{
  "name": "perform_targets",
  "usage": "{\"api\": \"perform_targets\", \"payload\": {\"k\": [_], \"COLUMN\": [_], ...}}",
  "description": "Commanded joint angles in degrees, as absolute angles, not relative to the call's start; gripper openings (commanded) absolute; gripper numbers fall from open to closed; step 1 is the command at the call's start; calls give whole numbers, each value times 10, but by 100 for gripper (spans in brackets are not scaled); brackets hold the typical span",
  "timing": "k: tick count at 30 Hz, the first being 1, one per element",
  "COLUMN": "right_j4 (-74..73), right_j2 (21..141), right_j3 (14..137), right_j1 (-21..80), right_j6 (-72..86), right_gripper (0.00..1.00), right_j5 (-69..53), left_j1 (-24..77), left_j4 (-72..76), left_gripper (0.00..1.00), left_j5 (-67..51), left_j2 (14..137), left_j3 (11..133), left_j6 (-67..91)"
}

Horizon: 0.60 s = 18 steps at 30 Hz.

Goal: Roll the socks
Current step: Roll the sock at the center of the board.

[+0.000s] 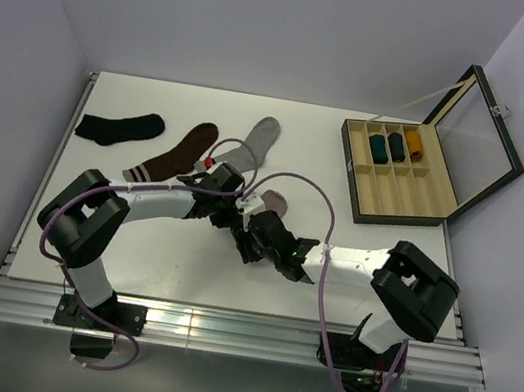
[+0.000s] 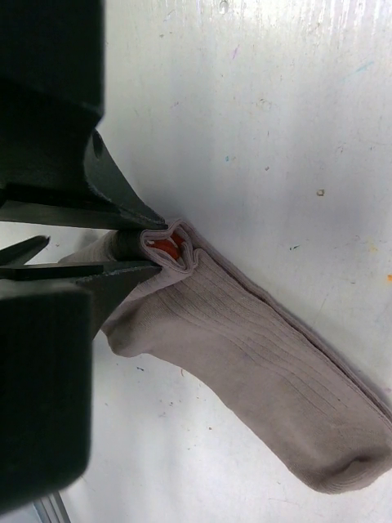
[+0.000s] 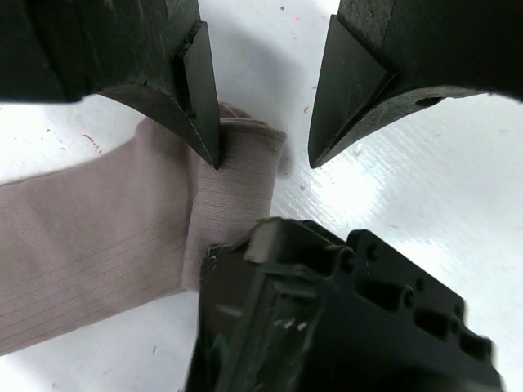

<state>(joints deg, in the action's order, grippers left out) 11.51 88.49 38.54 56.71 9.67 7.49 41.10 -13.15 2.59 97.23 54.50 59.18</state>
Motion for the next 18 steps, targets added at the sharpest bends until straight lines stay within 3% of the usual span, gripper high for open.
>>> {"api": "perform_targets", "payload": {"k": [1,6,9,14,18], "right_j4": [113,98,94,74,62], "right_j2": [906,941,954,967,956], "right_j3": [414,428,430,442,446], "right_j1": [580,588,590,589,569], "right_j6": [79,79,83,95,124], "right_gripper": [54,52,42,8,0], "right_j5": [118,141,145,125,39], "left_j1": [412,412,411,410,408], "left_j4": [-150,-151,-149,-118,-101], "left_gripper": [6,6,6,23,40], "left_j5": [19,19,18,20,35], "left_j2": [983,984,982,961,930], "left_j3": [559,563,561,539,513], "left_j6": [578,577,577,586,600]}}
